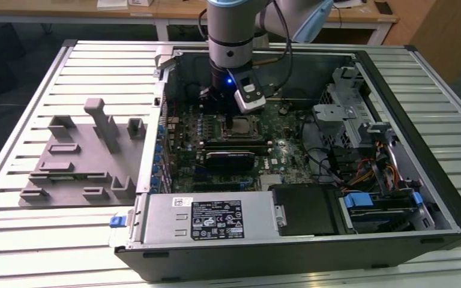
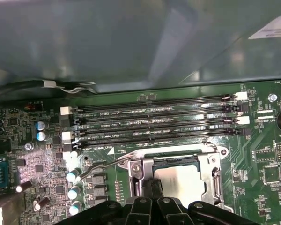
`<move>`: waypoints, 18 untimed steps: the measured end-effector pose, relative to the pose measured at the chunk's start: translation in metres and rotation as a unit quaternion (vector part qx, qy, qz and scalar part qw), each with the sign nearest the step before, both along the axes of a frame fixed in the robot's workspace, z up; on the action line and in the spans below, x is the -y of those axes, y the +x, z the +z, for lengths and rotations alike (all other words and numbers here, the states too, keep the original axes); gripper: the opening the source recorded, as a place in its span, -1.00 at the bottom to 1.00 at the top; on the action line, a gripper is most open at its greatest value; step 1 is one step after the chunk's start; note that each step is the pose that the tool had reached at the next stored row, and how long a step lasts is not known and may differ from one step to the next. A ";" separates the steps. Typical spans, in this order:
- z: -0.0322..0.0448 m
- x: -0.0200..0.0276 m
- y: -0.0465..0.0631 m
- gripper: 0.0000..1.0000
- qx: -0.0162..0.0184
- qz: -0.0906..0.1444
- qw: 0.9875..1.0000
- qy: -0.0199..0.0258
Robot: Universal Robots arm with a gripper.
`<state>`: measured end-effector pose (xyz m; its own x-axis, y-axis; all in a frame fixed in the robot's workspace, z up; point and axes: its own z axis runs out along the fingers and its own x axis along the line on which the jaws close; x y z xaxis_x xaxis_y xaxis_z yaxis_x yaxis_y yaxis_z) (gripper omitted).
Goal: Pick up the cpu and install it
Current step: 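Close the cpu cover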
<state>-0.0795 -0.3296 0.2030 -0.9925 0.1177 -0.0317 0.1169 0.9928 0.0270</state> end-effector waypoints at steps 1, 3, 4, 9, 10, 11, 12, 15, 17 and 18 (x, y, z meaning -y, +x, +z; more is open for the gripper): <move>0.0012 0.0000 0.000 -0.79 0.000 0.000 1.000 0.000; 0.0042 0.0000 0.000 -0.79 0.000 0.000 1.000 0.000; 0.0059 0.0000 0.000 -0.79 0.000 0.000 1.000 0.000; 0.0153 0.0000 0.000 -0.79 0.000 0.000 1.000 0.000; 0.0176 0.0000 0.000 -0.79 0.000 0.000 1.000 0.000; 0.0199 0.0000 0.000 -0.79 0.000 0.000 1.000 0.000; 0.0222 0.0000 0.000 -0.79 0.001 0.000 1.000 0.000; 0.0284 0.0000 0.000 -0.79 0.001 0.000 1.000 0.000; 0.0294 0.0000 0.000 -0.79 0.001 0.000 1.000 0.000; 0.0293 0.0000 0.000 -0.79 0.002 0.000 1.000 0.000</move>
<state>-0.0795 -0.3296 0.2324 -0.9925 0.1176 -0.0347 0.1167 0.9928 0.0274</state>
